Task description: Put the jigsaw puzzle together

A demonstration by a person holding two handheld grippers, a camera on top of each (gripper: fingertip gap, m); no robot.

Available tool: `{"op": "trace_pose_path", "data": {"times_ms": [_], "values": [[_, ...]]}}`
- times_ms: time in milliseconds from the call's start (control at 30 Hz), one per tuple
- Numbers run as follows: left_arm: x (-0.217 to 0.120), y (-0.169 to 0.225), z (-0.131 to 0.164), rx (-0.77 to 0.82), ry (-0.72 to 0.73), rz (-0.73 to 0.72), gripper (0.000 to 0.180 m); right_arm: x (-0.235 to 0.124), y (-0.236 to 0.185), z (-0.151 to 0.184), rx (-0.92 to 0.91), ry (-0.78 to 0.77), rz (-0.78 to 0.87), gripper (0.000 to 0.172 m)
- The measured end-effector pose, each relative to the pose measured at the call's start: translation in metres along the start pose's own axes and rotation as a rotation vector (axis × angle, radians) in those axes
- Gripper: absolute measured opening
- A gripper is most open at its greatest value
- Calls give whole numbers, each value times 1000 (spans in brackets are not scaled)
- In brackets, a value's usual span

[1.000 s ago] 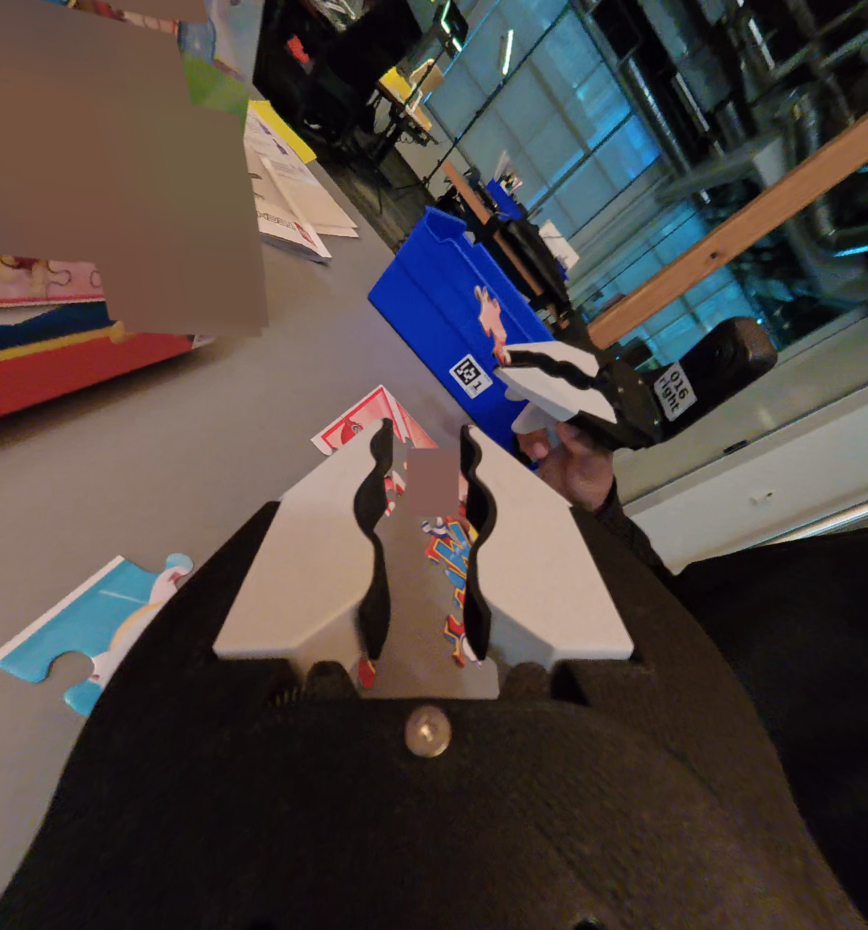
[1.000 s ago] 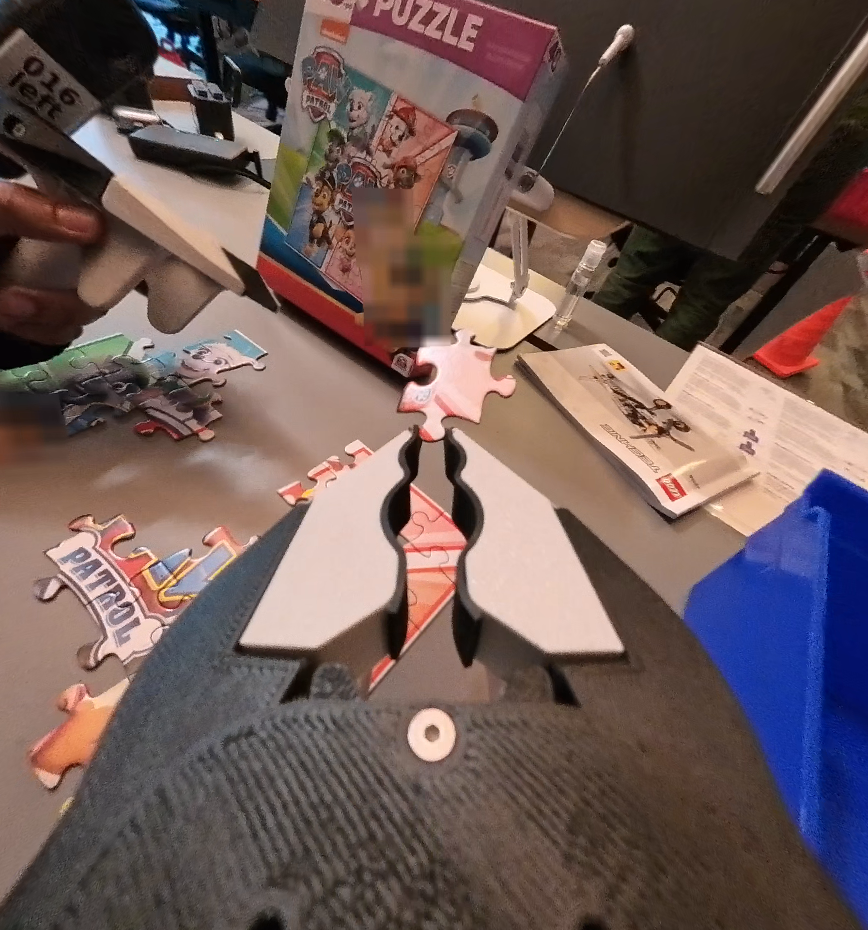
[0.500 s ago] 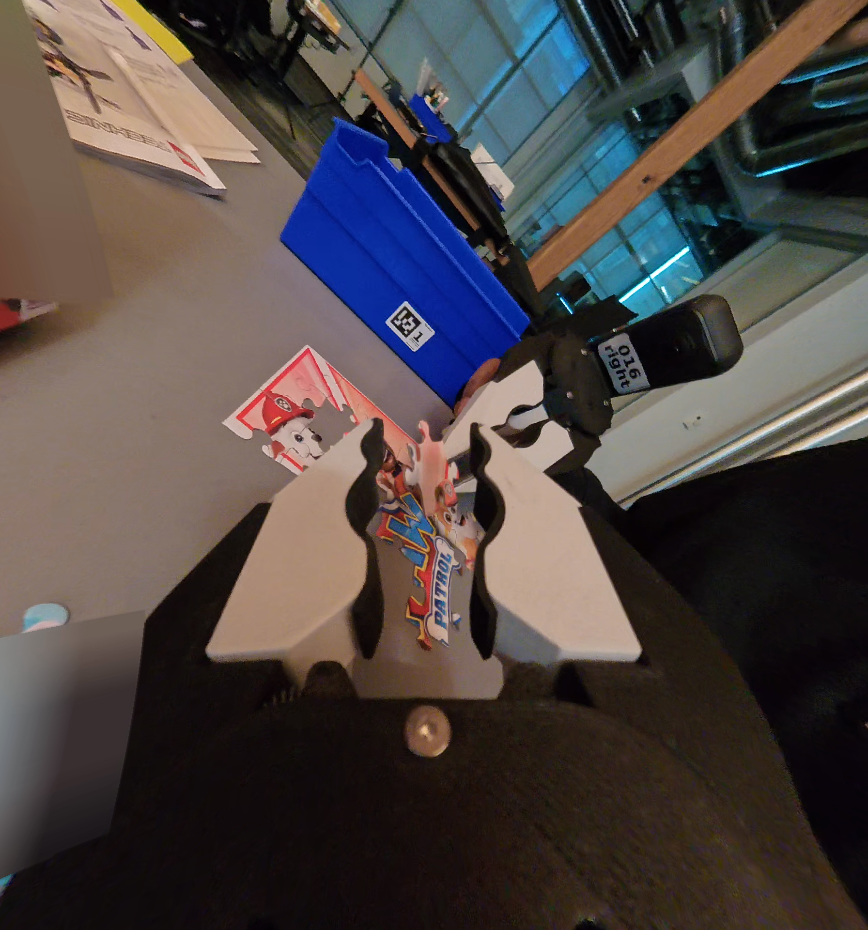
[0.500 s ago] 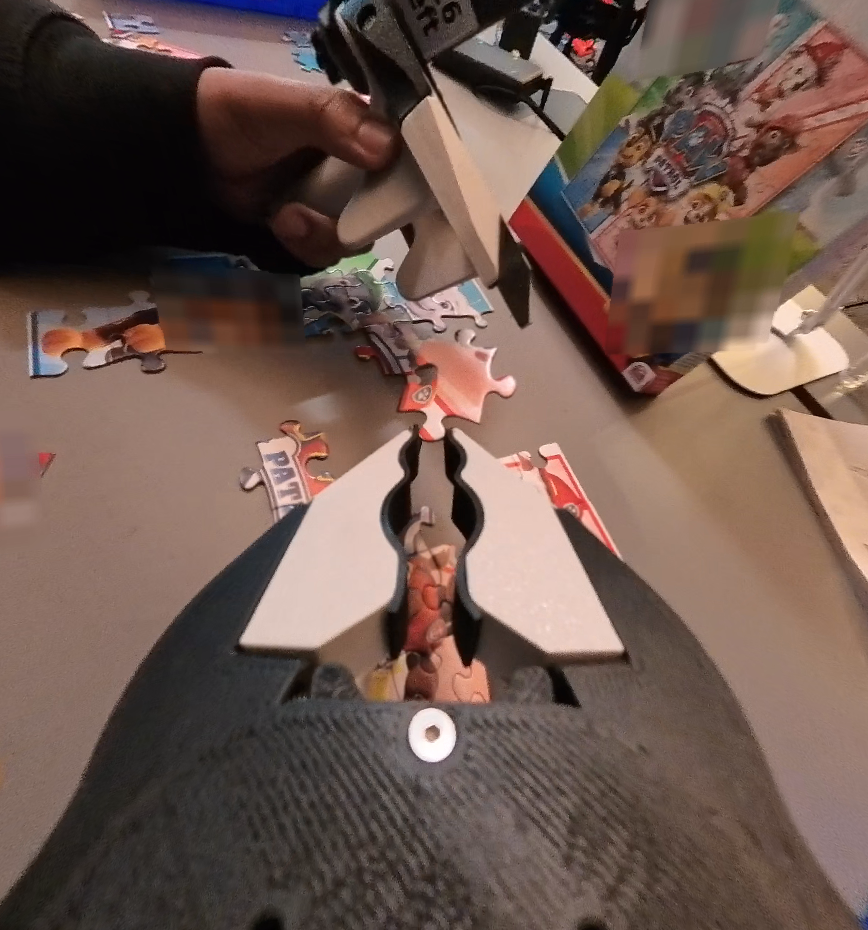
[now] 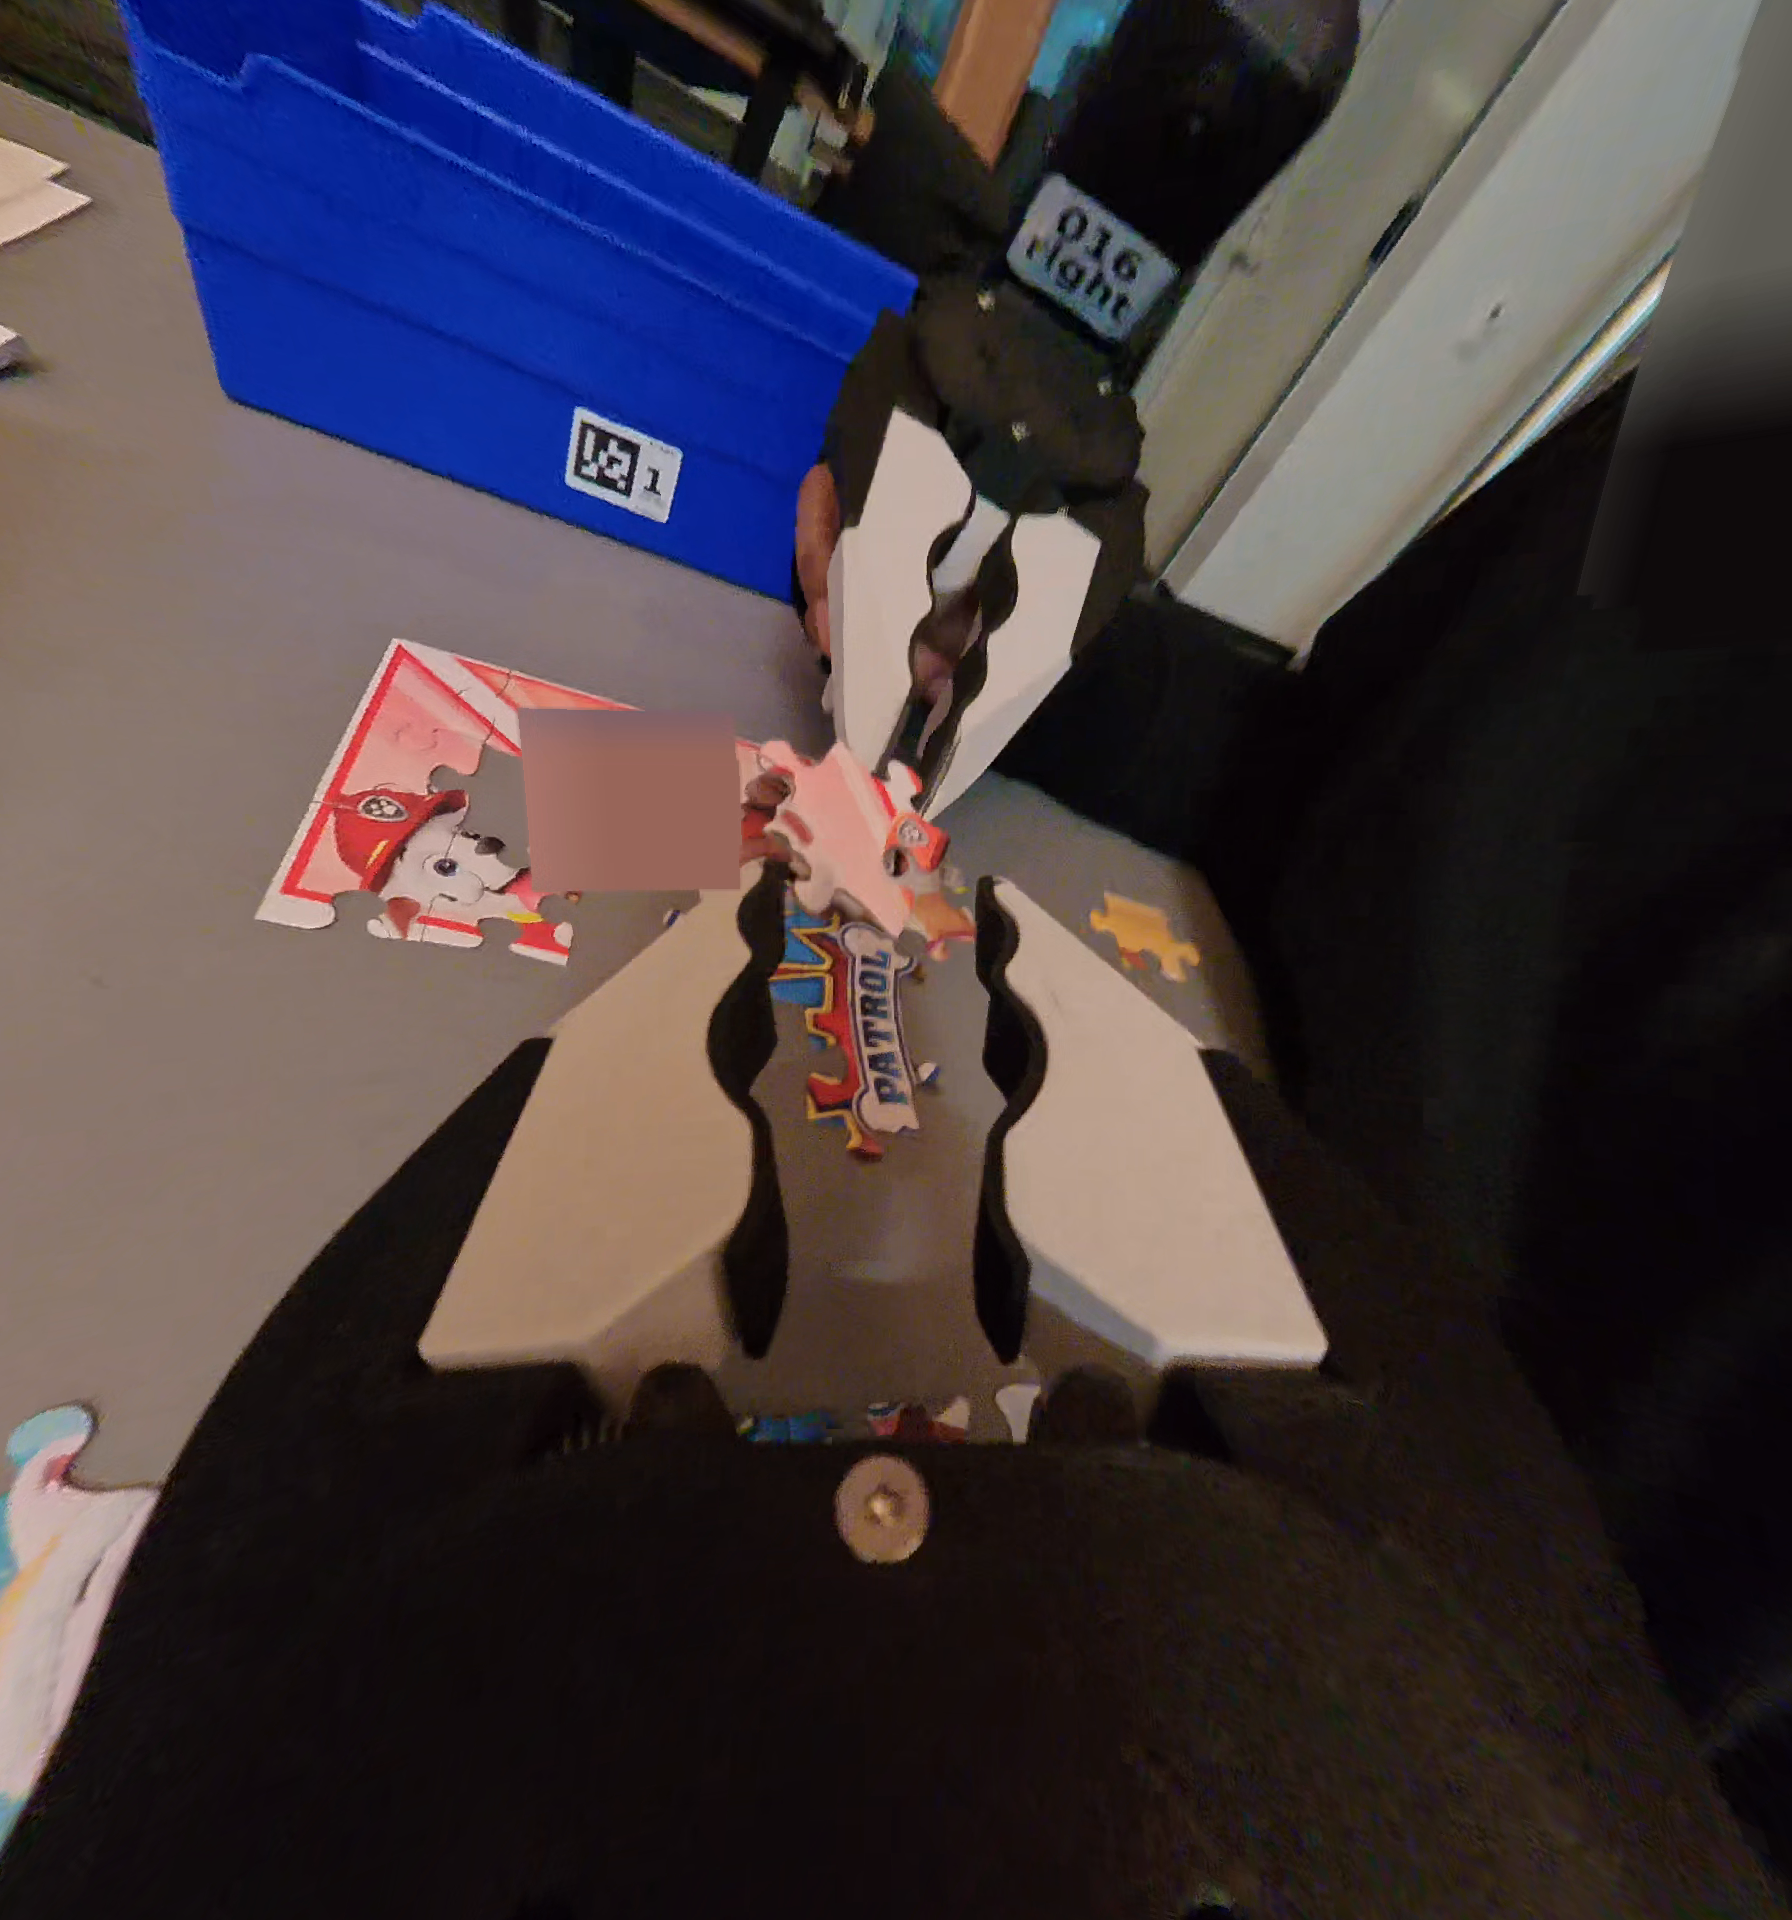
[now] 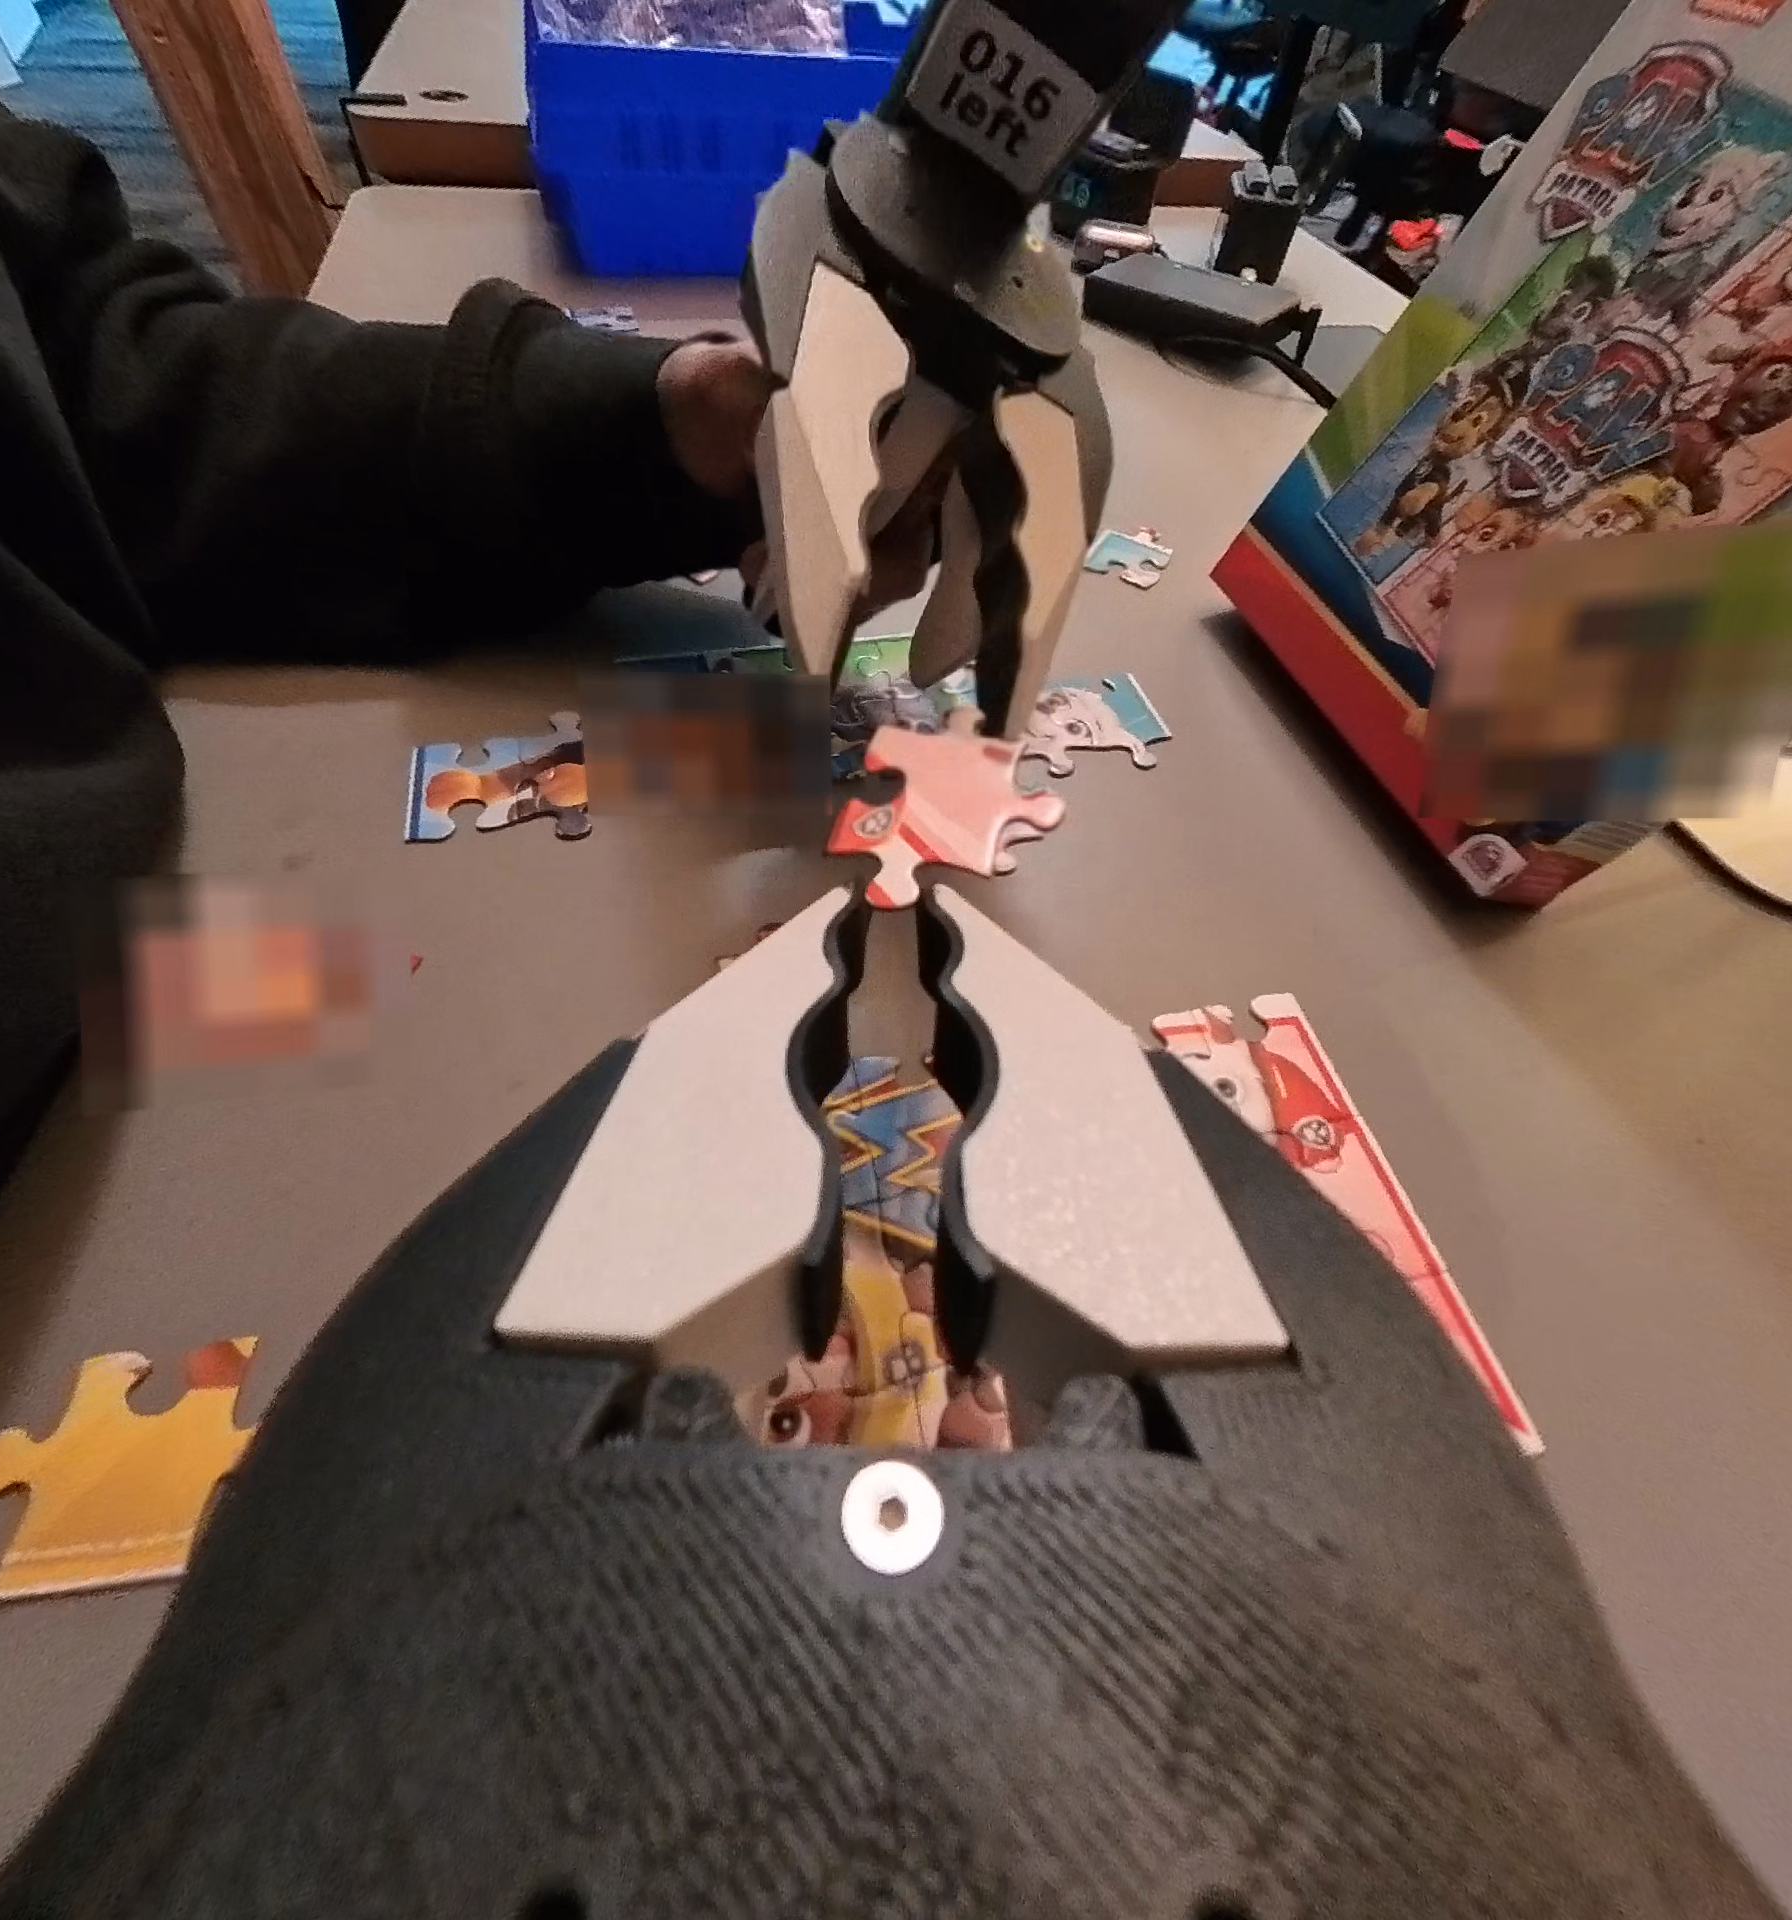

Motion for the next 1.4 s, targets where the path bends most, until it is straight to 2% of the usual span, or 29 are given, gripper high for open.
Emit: {"op": "trace_pose_path", "data": {"times_ms": [167, 333, 433, 633, 1000, 1400], "values": [[1, -3, 7, 29, -48, -41, 26, -4, -2, -2, 12, 15, -28, 7], [0, -2, 8, 79, -73, -74, 10, -5, -4, 0, 18, 6, -46, 7], [-2, -8, 8, 109, -86, -145, 10, -4, -6, 1, 22, -4, -63, 7], [0, -9, 13, 129, -133, -174, 12, -2, -9, 5, 28, -24, -87, 7], [7, -4, 22, 148, -192, -152, 3, -3, -11, 6, 42, -25, -113, 7], [2, -6, 18, 147, -170, -166, 0, 0, -9, 9, 52, -42, -101, 7]]}}
Point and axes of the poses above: each gripper's, where its closed fingertips meet, x out along the fingers, z out of its underside, y = z × x across the jaws, the point moved 2 cm from there along -x, back along the fingers, and after that the axes turned 4 degrees about -y, right-handed, at the moved point
